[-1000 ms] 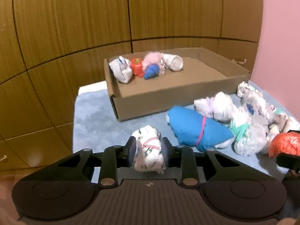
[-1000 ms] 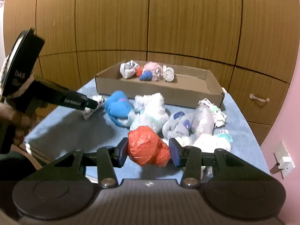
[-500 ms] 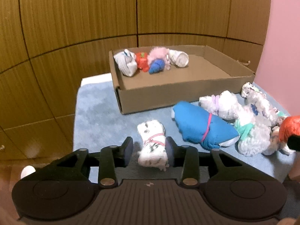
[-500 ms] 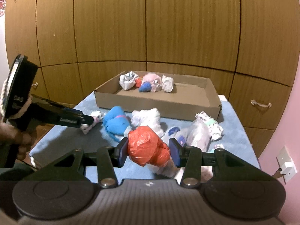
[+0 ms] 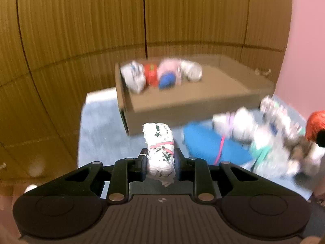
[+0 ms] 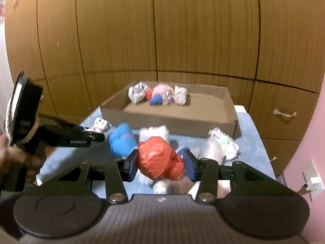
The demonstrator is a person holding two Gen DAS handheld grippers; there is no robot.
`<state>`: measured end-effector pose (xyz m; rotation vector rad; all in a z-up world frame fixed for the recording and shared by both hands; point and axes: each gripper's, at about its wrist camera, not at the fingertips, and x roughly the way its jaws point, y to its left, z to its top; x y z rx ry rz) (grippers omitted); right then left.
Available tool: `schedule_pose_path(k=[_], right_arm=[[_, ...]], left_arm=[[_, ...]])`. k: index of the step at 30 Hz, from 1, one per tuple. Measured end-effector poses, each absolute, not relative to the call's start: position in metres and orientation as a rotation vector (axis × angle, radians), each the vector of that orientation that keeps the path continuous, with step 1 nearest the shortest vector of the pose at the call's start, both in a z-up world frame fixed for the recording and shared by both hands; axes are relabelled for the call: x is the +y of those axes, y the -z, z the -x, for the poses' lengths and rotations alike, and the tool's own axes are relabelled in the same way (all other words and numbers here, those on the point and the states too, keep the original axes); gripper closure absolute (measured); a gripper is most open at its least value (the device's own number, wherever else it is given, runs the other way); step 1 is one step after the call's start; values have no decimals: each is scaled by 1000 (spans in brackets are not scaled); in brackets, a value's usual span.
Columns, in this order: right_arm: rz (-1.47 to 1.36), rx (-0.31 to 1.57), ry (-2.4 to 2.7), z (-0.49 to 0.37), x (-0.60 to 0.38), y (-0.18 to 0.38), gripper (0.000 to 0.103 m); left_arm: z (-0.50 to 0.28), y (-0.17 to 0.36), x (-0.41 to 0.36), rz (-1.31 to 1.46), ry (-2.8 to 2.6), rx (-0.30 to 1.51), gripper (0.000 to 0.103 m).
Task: Organize objects
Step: 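Place both held bundles into the tray in the row and open both tools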
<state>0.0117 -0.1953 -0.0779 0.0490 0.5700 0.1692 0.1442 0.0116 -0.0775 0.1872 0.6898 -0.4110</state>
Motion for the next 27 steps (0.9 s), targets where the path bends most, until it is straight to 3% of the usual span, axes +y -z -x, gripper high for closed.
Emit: schedule_pose_path(k=[8,14,27], right_arm=[[-89,519,-197,-65,-250,15,61],[-132,584,-223,-144,-285,4,61],[-265,833,-173,-307,-318,74,61]], left_arm=[[-176,4,-12,-187,466,625,71],[-216,-23,-70,-203,550,632,71],[-322,43,-189,-265,603,743,71]])
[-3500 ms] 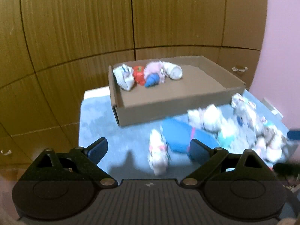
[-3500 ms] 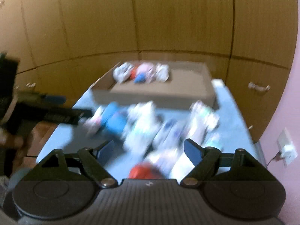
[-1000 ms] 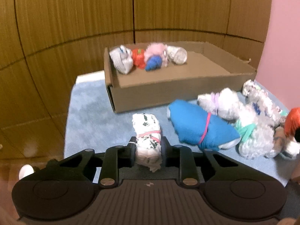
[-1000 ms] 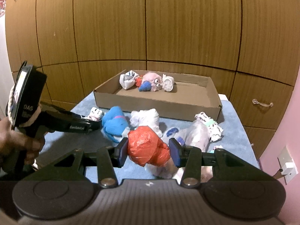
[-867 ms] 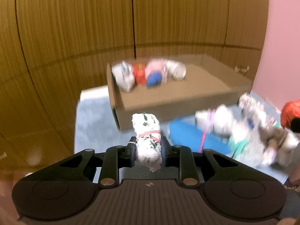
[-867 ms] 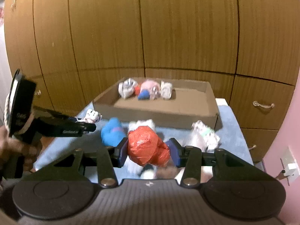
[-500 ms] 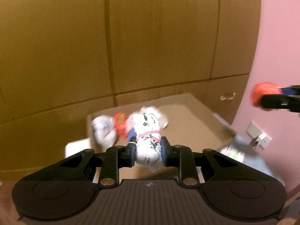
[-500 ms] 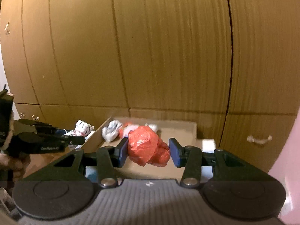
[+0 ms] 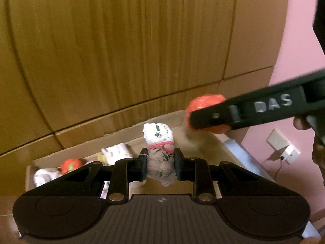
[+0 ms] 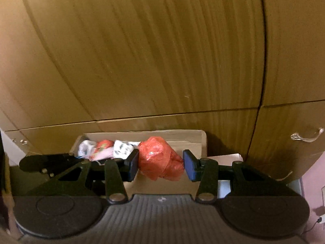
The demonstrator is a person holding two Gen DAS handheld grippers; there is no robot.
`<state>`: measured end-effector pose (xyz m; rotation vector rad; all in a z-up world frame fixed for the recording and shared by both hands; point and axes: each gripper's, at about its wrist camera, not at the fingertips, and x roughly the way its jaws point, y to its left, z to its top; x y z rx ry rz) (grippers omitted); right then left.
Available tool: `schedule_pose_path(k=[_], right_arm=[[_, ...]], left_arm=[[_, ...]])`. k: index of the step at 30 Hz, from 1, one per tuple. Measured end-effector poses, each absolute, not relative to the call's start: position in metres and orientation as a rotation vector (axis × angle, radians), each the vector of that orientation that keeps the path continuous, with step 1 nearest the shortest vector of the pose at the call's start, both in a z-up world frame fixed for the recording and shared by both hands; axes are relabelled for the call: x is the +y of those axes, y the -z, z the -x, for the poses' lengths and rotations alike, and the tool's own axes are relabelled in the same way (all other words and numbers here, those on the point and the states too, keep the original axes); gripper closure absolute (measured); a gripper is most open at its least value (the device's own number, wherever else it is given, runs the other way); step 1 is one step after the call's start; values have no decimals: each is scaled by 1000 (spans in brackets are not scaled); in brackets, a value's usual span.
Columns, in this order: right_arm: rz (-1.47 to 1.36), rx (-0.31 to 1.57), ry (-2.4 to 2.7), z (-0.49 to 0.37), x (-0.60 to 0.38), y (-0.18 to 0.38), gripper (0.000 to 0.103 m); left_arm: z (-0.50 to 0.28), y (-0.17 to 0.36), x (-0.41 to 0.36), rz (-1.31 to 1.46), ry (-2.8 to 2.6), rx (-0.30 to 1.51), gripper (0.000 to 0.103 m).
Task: Organize objects
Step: 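Place both held bundles into the tray in the row and open both tools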
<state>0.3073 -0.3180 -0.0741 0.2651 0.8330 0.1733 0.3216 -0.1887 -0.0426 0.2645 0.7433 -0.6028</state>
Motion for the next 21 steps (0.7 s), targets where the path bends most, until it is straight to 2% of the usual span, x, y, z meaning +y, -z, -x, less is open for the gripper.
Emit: schedule_pose_path(k=[14,18,21], right_arm=[[-213,968,-120,-370,-299,136,59],[-193,970,-115,-371,-291,142,57],[-197,973,-110,-369,-287,141,54]], left_arm=[[-364,102,-207,-273,561,810,71],[-365,109,-205,-264,563,827,65],[-363,109,-204,-269,567,824,64]])
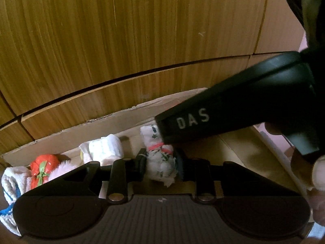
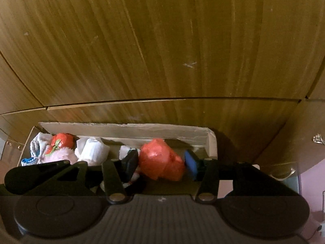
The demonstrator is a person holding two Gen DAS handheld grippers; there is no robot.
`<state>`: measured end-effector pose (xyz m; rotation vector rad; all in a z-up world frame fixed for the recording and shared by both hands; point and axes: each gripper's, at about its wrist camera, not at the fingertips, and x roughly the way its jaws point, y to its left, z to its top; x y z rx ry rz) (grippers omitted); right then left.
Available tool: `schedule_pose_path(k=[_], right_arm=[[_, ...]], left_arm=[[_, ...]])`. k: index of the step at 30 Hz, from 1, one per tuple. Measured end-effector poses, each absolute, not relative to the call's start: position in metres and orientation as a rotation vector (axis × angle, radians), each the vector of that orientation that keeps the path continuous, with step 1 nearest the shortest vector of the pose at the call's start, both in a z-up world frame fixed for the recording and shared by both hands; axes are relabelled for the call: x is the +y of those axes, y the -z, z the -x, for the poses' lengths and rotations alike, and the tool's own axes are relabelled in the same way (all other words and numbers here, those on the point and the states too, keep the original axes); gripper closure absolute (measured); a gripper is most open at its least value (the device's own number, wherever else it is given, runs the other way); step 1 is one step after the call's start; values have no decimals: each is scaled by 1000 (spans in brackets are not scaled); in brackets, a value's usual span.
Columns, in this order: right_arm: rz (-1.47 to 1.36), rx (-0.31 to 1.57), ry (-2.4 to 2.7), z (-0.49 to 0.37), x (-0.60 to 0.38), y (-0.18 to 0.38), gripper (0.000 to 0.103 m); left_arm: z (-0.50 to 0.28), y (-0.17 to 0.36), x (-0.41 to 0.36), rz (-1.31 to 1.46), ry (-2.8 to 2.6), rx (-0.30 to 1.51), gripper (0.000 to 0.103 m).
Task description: Organize objects
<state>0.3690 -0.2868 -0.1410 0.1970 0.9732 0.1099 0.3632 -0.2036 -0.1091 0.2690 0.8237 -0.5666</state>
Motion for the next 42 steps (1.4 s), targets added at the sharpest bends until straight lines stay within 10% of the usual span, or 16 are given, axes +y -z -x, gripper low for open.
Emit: schedule_pose_path(k=[15,42], right_arm=[[-171,863,-124,-289,-275,69,43],[52,718,-61,-85,-195,31,32]], left_arm=[[-299,65,-169,-206,593,761,31],[-101,21,-47,-108,487,712,21]])
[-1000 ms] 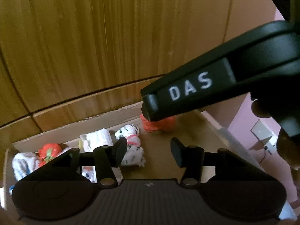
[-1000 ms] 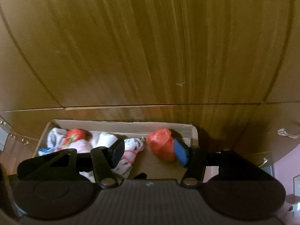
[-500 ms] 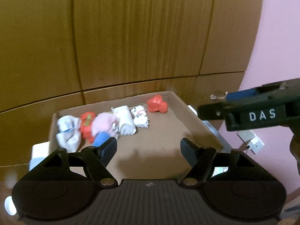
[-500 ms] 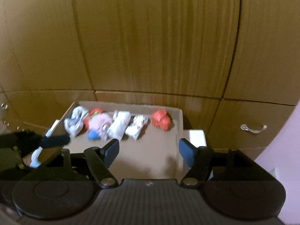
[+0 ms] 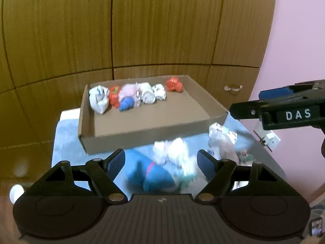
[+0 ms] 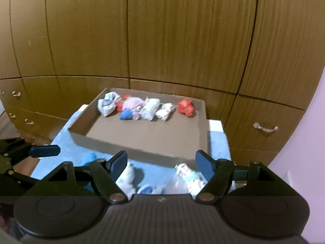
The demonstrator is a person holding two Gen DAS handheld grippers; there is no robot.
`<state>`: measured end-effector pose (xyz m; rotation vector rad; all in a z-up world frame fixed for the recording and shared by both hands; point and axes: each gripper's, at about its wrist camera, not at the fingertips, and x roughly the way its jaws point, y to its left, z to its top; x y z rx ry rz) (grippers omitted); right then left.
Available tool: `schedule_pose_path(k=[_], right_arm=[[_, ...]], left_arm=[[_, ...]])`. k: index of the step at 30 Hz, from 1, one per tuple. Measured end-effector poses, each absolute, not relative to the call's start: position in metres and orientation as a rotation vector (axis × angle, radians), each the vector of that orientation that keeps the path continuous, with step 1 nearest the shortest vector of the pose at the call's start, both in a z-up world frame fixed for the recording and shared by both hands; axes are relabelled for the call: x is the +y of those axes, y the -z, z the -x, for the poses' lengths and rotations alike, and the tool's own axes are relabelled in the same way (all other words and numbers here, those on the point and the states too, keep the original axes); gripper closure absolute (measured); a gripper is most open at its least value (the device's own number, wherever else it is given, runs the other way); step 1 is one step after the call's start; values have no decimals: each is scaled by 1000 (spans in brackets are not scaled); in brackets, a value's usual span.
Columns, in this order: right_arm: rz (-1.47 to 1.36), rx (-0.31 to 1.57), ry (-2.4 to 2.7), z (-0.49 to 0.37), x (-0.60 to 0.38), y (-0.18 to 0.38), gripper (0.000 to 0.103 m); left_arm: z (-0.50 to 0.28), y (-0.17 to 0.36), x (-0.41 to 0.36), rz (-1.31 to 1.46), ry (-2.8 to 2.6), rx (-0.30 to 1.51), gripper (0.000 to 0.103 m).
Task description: Organize objects
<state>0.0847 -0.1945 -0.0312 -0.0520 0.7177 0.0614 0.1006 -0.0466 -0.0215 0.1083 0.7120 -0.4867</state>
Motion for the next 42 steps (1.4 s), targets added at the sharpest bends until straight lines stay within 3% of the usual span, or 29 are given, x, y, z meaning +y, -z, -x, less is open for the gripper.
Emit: schedule_pose_path(k=[17,42], right_arm=[[95,779,-5,-44,-178,69,32],[51,832,-11,-49,-186,99,32]], left_arm=[[-66,53,-38,-136,446,757,21],[-86,82,-47,-148,428,811,21]])
